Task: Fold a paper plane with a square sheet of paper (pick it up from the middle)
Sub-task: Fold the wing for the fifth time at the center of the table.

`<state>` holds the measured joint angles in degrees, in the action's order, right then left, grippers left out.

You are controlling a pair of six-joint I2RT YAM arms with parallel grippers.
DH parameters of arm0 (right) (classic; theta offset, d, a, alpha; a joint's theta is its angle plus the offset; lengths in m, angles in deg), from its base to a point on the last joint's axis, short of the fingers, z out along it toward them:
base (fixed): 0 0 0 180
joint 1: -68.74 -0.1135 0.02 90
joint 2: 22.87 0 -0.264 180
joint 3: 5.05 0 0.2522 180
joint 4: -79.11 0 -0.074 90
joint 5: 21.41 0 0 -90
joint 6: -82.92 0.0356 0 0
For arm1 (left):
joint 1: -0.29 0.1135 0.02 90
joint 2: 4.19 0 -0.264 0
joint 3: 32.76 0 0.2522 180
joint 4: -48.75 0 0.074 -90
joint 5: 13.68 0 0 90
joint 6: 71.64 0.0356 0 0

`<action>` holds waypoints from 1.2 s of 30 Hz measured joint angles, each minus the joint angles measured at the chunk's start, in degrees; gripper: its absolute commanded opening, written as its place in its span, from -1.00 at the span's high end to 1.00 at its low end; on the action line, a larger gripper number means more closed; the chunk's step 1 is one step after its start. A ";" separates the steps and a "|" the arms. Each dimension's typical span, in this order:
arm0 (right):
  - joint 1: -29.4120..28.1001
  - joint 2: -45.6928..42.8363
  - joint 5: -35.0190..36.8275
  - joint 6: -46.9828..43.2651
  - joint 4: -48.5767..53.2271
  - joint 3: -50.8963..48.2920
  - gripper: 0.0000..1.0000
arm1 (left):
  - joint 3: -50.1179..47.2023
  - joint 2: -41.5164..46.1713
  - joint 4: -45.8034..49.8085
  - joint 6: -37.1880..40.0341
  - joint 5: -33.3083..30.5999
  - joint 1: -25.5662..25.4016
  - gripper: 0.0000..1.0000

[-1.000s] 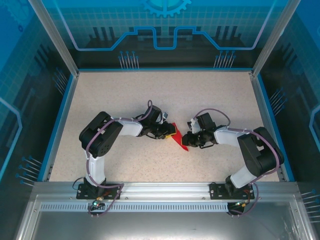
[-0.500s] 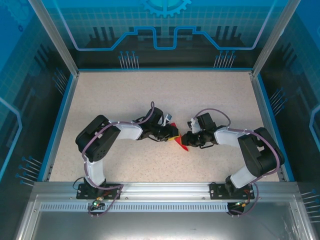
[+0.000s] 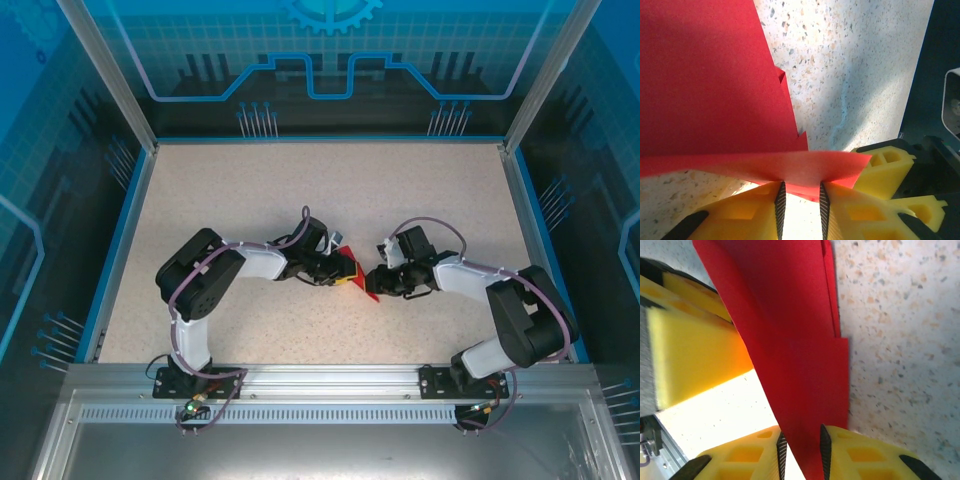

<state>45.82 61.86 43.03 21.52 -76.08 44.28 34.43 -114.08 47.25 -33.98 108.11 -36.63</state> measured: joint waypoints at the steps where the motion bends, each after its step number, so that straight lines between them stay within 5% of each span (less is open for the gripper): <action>1: -0.07 -0.09 0.22 -0.24 0.52 0.00 0.47 | 0.11 -0.02 0.02 0.00 0.00 0.00 0.46; 7: -0.72 -0.39 1.86 -1.79 2.40 0.00 0.66 | 1.66 -0.33 0.44 0.02 0.00 0.00 0.46; 21: -2.19 0.66 2.29 -1.62 1.55 0.02 0.75 | 2.47 -1.42 1.07 0.02 0.00 0.00 0.46; 30: -2.19 -0.33 3.37 -2.78 2.97 1.27 0.34 | 3.34 -2.23 1.64 0.02 -0.02 0.00 0.46; 36: -3.54 -0.81 8.74 -5.20 5.16 3.80 0.34 | 4.39 -2.62 2.19 0.02 -0.07 0.00 0.46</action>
<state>42.28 61.05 51.77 16.32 -70.92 48.08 38.82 -116.70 49.43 -33.95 108.05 -36.63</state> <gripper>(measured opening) 0.336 0.268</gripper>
